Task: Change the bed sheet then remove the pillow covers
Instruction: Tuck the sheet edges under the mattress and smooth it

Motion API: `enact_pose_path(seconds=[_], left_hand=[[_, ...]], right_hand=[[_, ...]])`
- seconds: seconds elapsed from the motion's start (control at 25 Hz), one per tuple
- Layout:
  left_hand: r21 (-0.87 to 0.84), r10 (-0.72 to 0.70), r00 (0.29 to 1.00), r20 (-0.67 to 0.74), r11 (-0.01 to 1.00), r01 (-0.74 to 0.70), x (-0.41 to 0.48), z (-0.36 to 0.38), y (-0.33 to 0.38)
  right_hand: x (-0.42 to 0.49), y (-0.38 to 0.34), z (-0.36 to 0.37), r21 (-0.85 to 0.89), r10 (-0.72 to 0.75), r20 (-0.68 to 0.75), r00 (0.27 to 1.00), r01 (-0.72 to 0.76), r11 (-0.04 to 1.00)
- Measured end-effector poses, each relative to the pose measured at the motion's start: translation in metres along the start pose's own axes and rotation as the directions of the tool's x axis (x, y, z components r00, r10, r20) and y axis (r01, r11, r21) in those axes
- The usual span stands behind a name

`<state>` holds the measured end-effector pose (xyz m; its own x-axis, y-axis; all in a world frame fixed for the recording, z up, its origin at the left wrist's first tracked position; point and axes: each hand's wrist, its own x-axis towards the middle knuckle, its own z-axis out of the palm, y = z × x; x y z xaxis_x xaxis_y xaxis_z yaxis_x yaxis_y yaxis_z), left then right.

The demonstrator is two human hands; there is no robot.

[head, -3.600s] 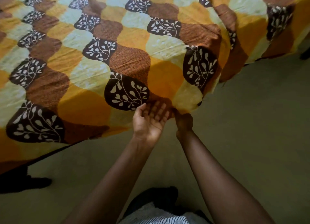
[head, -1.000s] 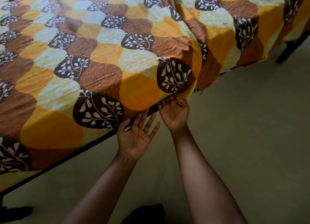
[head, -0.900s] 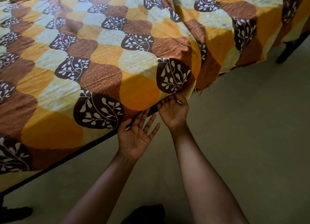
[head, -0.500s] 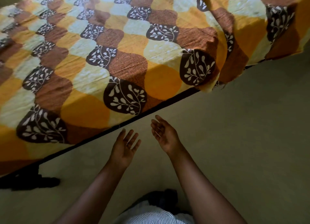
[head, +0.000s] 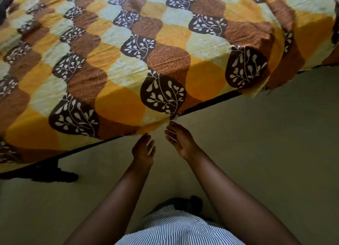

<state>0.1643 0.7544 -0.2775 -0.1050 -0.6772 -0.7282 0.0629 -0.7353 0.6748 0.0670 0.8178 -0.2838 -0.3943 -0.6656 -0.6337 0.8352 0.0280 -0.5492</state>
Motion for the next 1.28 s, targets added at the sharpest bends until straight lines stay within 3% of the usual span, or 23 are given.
enact_pose_path(seconds=[0.16,0.24,0.36,0.48,0.6,0.68,0.76,0.88,1.08,1.28], left_hand=[[0.097,-0.083,0.997,0.005,0.992,0.082,-0.003,-0.008,-0.011],[0.119,-0.095,0.995,-0.010,0.988,0.096,-0.005,-0.007,-0.009],[0.141,-0.139,0.989,-0.042,0.979,0.144,-0.022,-0.009,-0.001],[-0.086,-0.124,0.968,0.216,0.986,0.145,-0.050,-0.002,0.017],[-0.352,-0.027,0.910,0.414,0.917,0.187,-0.055,0.003,0.035],[-0.417,-0.017,0.888,0.459,0.878,0.233,-0.048,0.000,0.037],[-0.457,-0.010,0.865,0.502,0.846,0.275,-0.042,-0.006,0.030],[-0.443,0.030,0.816,0.577,0.851,0.283,-0.034,-0.017,0.023],[-0.432,0.063,0.752,0.656,0.848,0.307,-0.029,-0.022,0.025],[-0.388,0.034,0.816,0.577,0.891,0.237,-0.026,-0.019,0.023]], right_hand=[[0.013,0.011,0.021,-0.090,-0.027,0.121,0.992,0.038,0.995],[0.018,0.014,0.028,-0.035,-0.060,0.021,0.998,0.061,0.998],[0.021,0.015,0.028,-0.111,-0.070,-0.180,0.981,0.051,0.993],[0.029,0.015,0.023,-0.226,-0.107,-0.257,0.961,0.048,0.973],[0.033,0.011,0.020,-0.425,-0.157,-0.290,0.944,0.020,0.905],[0.027,0.007,0.017,-0.250,-0.089,-0.250,0.964,0.024,0.968],[0.014,0.004,0.012,0.101,-0.005,-0.117,0.993,0.017,0.995],[0.004,0.005,-0.001,0.456,-0.045,0.099,0.994,-0.005,0.890],[-0.005,0.003,0.005,0.595,-0.170,0.269,0.948,-0.025,0.804],[-0.005,0.000,0.014,0.573,-0.201,0.287,0.937,0.001,0.820]])
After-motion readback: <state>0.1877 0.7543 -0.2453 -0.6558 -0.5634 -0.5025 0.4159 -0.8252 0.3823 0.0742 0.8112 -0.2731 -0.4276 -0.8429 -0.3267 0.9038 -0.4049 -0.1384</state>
